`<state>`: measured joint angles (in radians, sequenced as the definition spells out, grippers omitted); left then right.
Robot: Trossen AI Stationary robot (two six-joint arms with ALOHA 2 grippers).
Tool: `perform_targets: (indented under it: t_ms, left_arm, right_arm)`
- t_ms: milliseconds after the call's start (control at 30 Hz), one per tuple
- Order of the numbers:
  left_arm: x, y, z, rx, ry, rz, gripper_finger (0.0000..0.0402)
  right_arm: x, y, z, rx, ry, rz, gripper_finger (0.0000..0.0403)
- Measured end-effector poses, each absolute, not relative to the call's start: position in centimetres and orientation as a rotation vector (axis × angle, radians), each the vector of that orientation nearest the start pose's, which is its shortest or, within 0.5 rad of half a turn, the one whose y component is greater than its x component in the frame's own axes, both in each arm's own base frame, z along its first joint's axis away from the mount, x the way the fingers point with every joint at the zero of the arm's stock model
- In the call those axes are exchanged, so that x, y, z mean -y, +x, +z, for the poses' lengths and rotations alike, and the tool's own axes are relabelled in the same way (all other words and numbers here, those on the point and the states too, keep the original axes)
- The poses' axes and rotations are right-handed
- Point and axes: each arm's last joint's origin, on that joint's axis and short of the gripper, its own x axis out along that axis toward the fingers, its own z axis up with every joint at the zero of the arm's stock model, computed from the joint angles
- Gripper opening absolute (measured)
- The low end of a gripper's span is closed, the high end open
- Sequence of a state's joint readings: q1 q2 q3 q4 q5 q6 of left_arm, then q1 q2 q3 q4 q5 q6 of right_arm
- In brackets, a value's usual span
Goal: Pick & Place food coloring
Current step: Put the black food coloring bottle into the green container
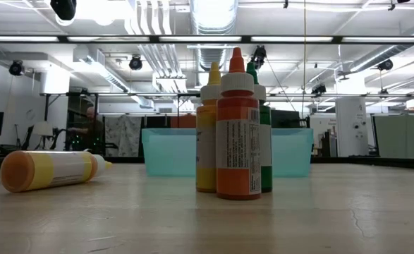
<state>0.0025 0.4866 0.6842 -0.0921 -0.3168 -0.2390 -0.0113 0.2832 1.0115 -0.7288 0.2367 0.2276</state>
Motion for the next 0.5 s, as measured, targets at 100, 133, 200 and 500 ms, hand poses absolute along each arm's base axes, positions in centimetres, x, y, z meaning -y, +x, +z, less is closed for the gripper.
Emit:
perform_targets:
  t_ms: [100, 133, 200, 500]
  left_arm:
    - [-0.93, 10.98, 34.39, 0.142, -0.253, 0.305, 0.0000]
    - [-0.93, 10.98, 34.39, 0.143, -0.253, 0.305, 0.0000]
    - [-0.93, 10.98, 34.40, 0.143, -0.253, 0.305, 0.0000]
    - [-1.09, 10.94, 34.39, 0.149, -0.252, 0.357, 0.0000]
  right_arm:
    - [0.68, 0.53, 38.51, 0.028, 0.226, -0.247, 0.0009]
    - [0.68, 0.53, 38.50, 0.028, 0.226, -0.247, 0.0009]
    - [0.68, 0.53, 38.50, 0.028, 0.227, -0.247, 0.0009]
    - [0.68, 0.54, 38.50, 0.028, 0.227, -0.246, 0.0009]
